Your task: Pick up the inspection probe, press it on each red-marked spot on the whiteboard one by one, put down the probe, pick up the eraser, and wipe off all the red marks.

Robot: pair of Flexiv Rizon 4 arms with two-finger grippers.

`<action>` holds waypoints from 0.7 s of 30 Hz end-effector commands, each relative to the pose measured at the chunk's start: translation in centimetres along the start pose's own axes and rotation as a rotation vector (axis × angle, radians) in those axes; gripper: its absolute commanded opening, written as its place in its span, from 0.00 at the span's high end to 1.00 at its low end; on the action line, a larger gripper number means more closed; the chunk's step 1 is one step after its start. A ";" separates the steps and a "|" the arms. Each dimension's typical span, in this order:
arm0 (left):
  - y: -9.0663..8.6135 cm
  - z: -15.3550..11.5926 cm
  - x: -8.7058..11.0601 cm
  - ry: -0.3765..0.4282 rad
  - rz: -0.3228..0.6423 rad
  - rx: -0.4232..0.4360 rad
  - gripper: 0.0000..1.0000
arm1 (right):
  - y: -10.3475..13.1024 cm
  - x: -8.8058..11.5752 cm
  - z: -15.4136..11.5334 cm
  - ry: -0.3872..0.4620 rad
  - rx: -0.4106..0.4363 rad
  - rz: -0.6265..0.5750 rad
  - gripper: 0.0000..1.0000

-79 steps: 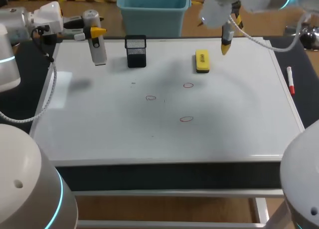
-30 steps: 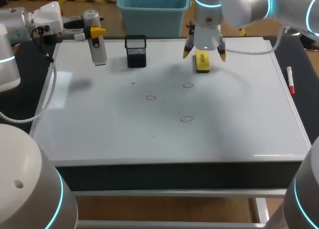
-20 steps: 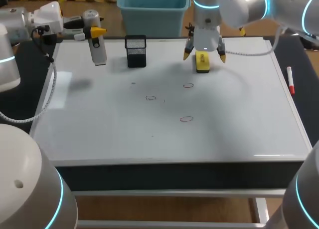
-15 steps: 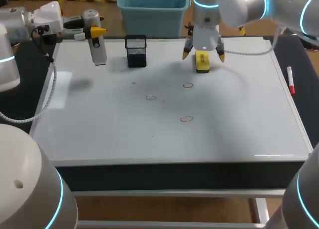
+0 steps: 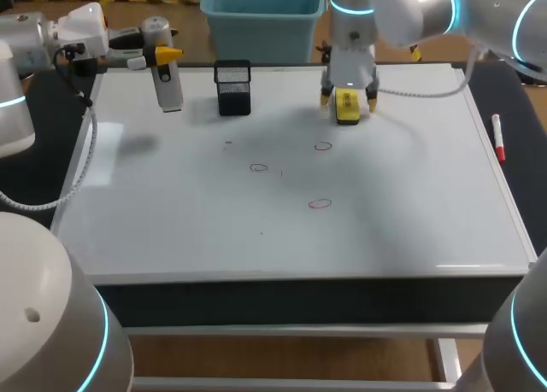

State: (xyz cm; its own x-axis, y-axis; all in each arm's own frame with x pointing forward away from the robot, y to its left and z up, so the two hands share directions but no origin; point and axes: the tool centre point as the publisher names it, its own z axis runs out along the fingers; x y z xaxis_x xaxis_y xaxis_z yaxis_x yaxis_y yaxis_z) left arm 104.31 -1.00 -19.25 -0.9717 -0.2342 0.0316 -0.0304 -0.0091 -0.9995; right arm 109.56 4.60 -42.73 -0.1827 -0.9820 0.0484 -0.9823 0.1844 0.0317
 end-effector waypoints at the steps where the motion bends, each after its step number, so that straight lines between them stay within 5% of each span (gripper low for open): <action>1: 0.0 0.1 0.0 -0.001 0.002 0.001 1.00 | 0.2 0.3 -0.7 -0.006 0.003 -0.001 1.00; 12: 0.0 0.1 0.0 -0.001 0.002 0.001 1.00 | -0.1 1.4 -2.0 -0.002 0.037 0.058 1.00; 21: 0.0 0.1 0.0 -0.001 0.002 0.001 1.00 | -1.4 4.3 -3.1 -0.002 0.060 0.180 1.00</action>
State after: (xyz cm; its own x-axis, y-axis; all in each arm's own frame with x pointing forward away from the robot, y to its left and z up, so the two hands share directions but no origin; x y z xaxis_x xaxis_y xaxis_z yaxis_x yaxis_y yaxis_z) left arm 104.30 -1.01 -19.25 -0.9717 -0.2342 0.0317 -0.0304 -0.0092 -0.9995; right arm 110.55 1.14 -40.33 -0.3489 -0.9357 0.0524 -0.9371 0.3476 -0.0335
